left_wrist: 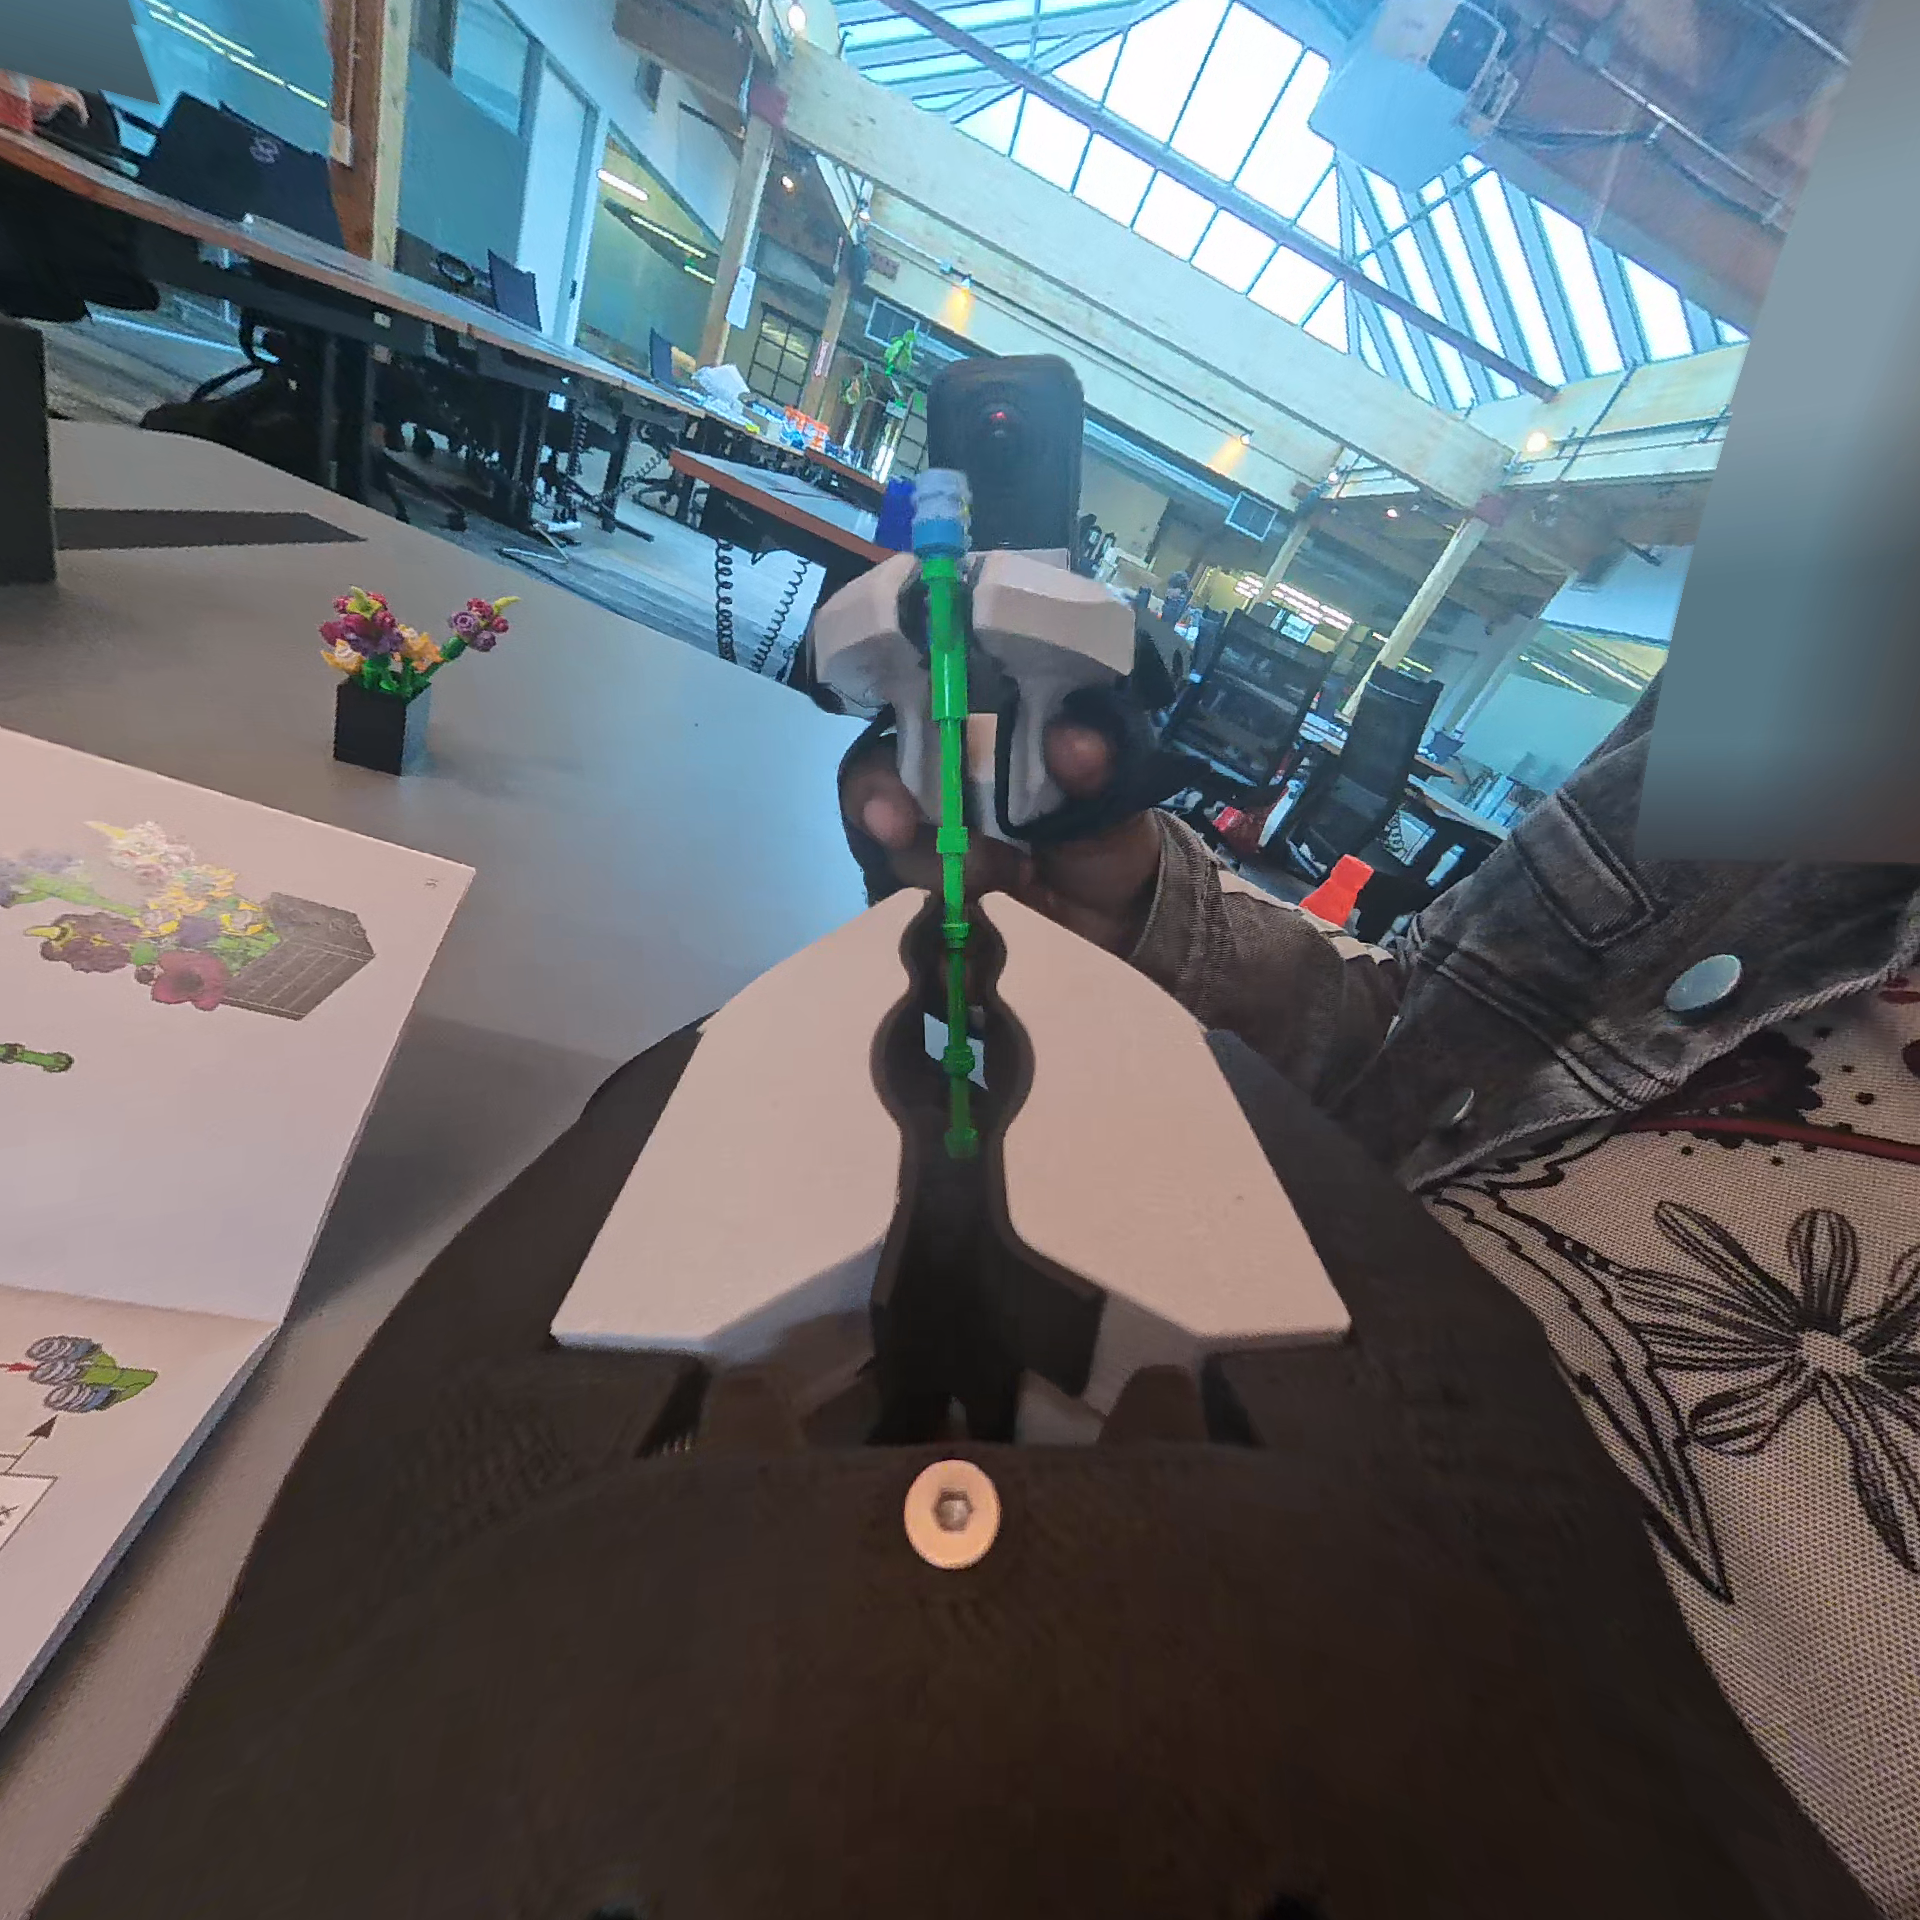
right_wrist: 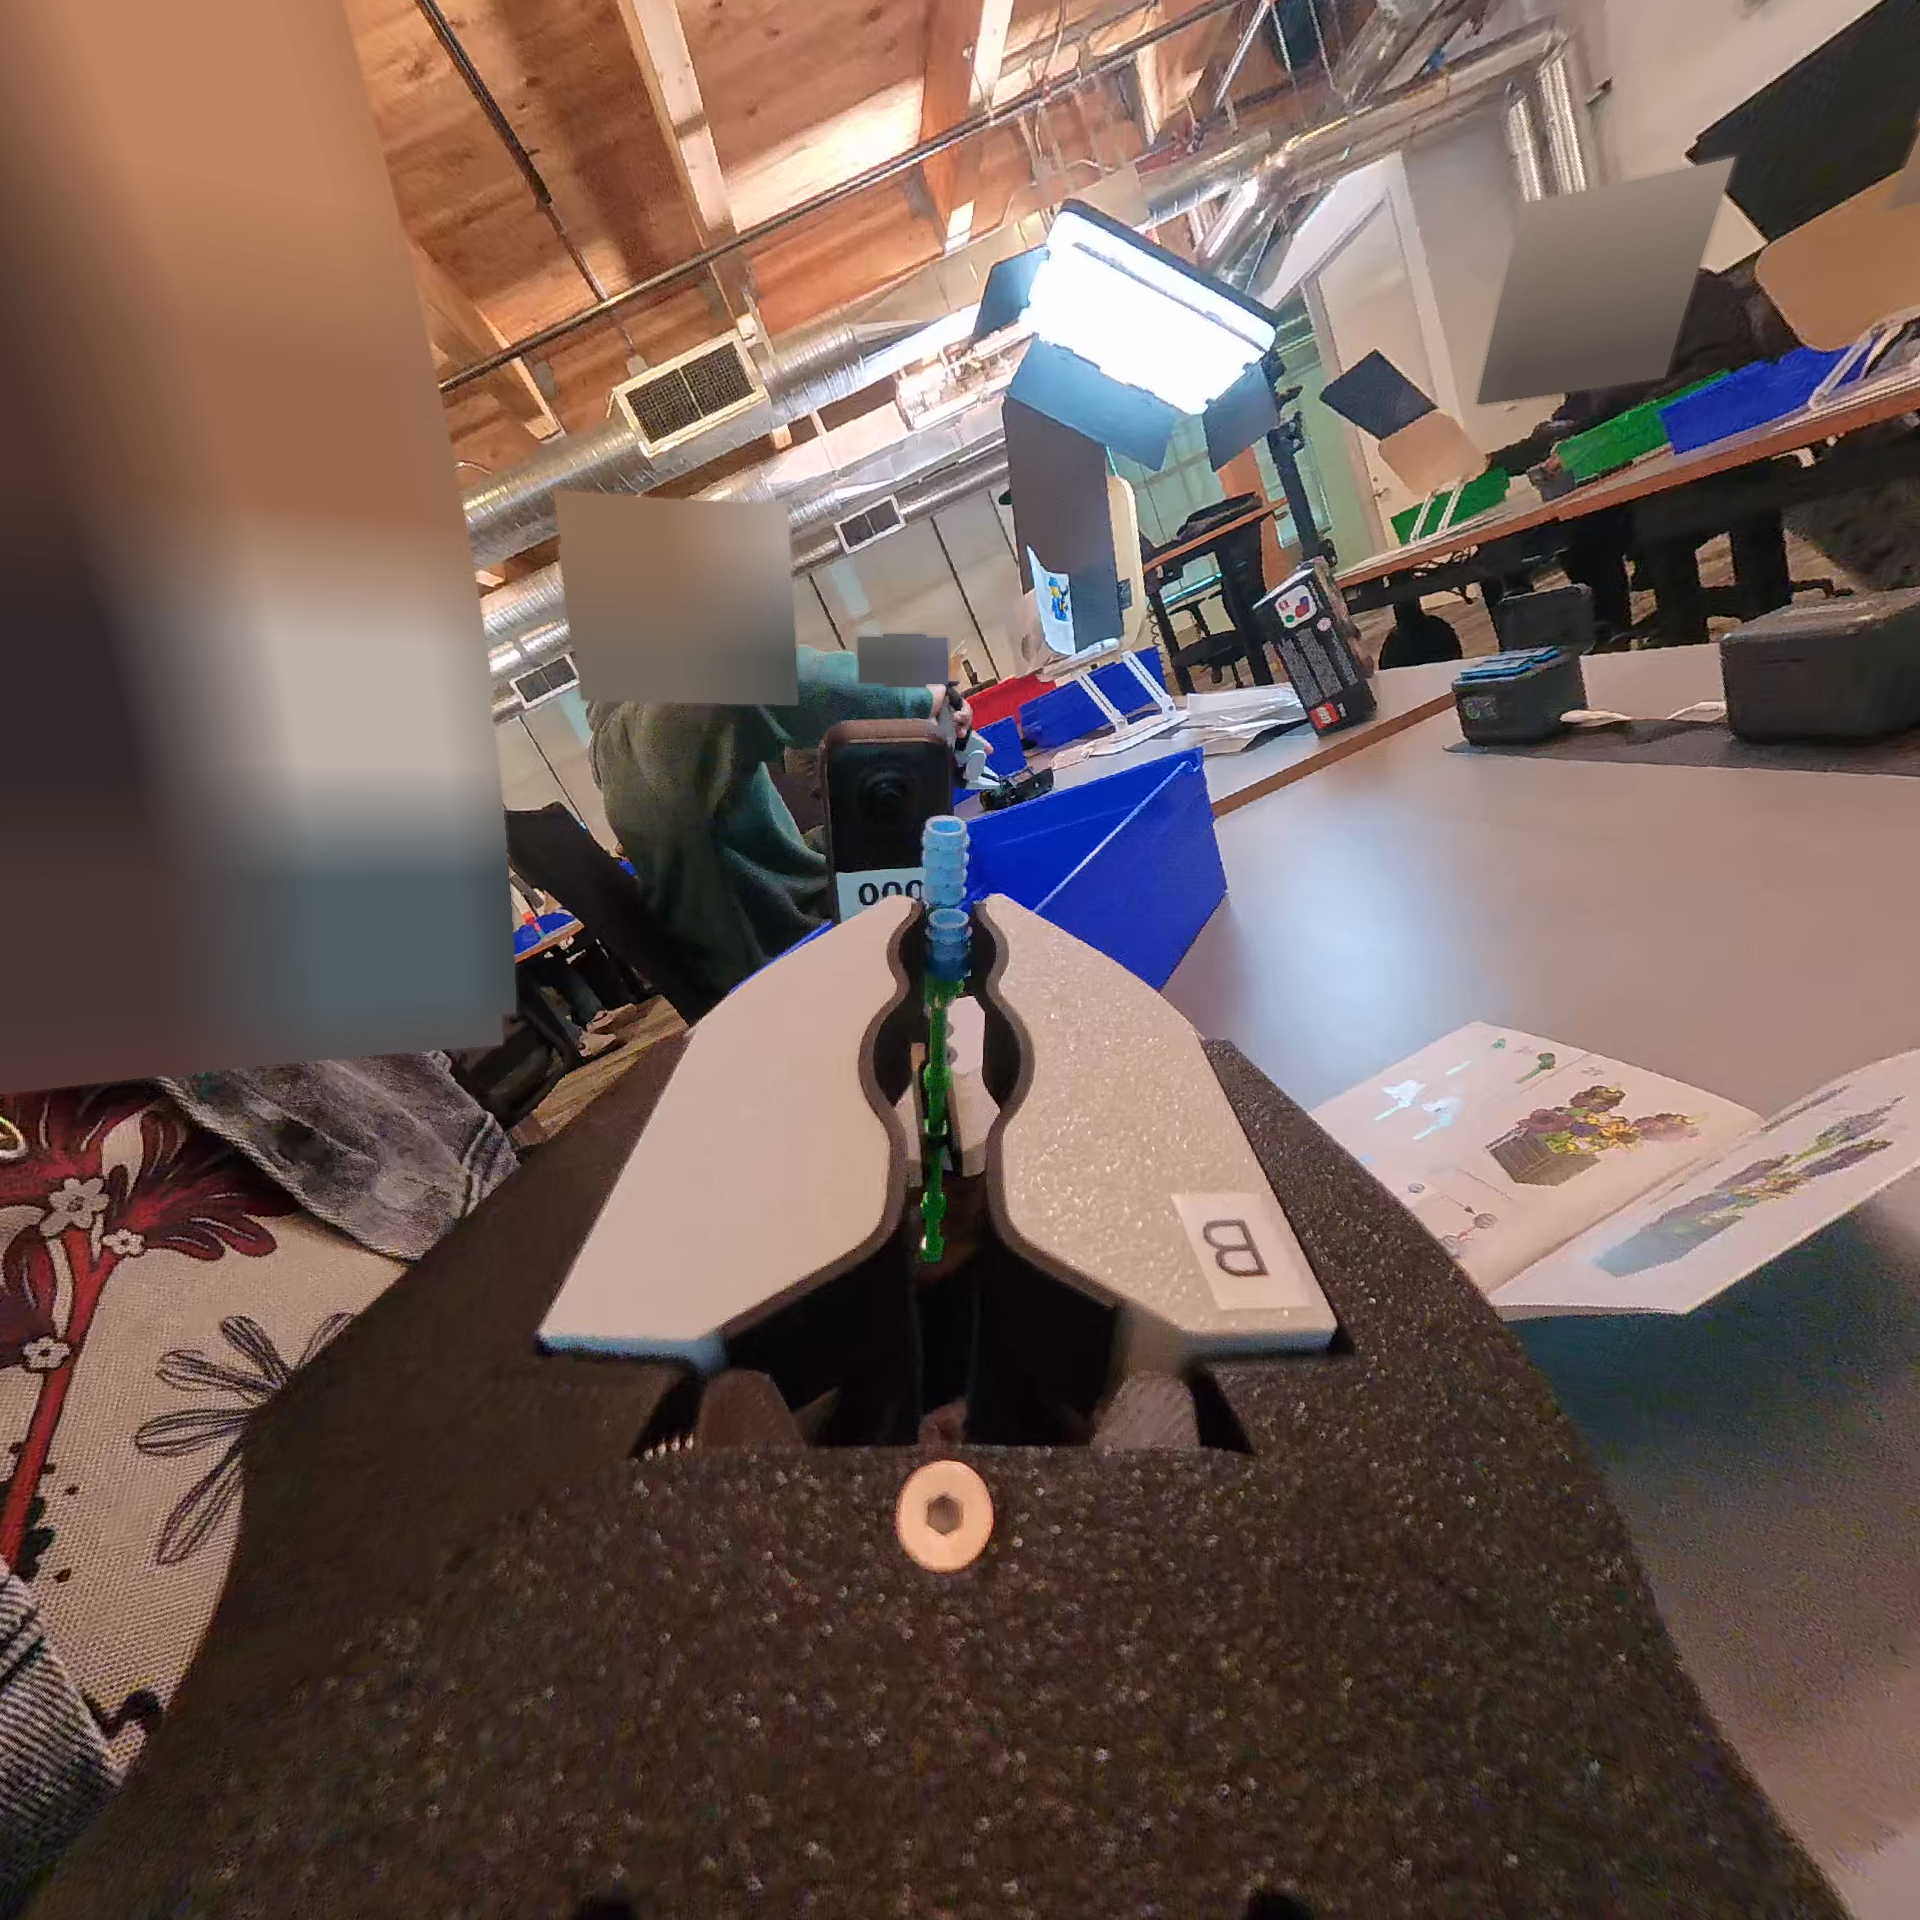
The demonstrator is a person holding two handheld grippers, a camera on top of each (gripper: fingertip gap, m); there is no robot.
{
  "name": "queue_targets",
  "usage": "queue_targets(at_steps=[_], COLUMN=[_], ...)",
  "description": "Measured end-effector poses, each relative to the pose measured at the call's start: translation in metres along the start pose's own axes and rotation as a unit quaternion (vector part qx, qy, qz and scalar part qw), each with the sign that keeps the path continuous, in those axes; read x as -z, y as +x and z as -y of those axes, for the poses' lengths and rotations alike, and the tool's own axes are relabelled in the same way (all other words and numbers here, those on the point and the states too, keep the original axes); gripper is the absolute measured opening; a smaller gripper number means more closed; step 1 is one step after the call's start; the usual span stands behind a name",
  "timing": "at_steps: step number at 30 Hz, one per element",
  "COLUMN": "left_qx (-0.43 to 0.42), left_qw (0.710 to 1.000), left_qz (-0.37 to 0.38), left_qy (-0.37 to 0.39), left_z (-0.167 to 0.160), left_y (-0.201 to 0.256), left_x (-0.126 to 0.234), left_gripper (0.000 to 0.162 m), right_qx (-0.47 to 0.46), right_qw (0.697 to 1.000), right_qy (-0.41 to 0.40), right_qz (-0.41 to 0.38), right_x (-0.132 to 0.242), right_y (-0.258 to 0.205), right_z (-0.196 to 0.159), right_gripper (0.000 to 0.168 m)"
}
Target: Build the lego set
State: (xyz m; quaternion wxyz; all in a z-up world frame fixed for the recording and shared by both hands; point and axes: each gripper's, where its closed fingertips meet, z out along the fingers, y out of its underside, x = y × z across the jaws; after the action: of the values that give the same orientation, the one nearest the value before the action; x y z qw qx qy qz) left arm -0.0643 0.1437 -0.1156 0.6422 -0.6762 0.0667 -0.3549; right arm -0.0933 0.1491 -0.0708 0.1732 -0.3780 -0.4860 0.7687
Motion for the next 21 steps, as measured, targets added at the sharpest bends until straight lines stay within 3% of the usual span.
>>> queue_targets(at_steps=[2,6,11,16,18,21], left_qx=[0.005,0.013,0.004,0.011,0.016,0.032], left_qw=[1.0,0.999,0.999,0.999,0.998,0.997], left_qz=[-0.008,-0.005,0.004,-0.008,-0.006,-0.005], left_qy=[0.011,0.043,0.04,0.053,0.061,0.067], left_z=[0.002,0.007,0.005,0.006,0.008,0.008], left_y=[0.001,-0.004,-0.008,-0.007,-0.009,-0.012], left_x=[0.001,0.005,0.006,0.008,0.01,0.011], left_gripper=[0.005,0.005,0.005,0.005,0.005,0.02], right_qx=[0.002,0.005,0.031,0.028,0.03,0.035], right_qw=[1.0,0.999,0.996,0.997,0.997,0.997], right_qy=[-0.006,-0.042,-0.086,-0.076,-0.078,-0.074], right_qz=[0.002,-0.005,-0.021,0.001,-0.001,-0.009], right_x=[-0.001,-0.005,-0.014,-0.013,-0.011,-0.009], right_y=[-0.001,0.003,0.008,0.006,0.007,0.009], right_z=[-0.002,-0.017,-0.04,-0.039,-0.039,-0.037], right_gripper=[0.009,0.031,0.024,0.005,0.005,0.005])
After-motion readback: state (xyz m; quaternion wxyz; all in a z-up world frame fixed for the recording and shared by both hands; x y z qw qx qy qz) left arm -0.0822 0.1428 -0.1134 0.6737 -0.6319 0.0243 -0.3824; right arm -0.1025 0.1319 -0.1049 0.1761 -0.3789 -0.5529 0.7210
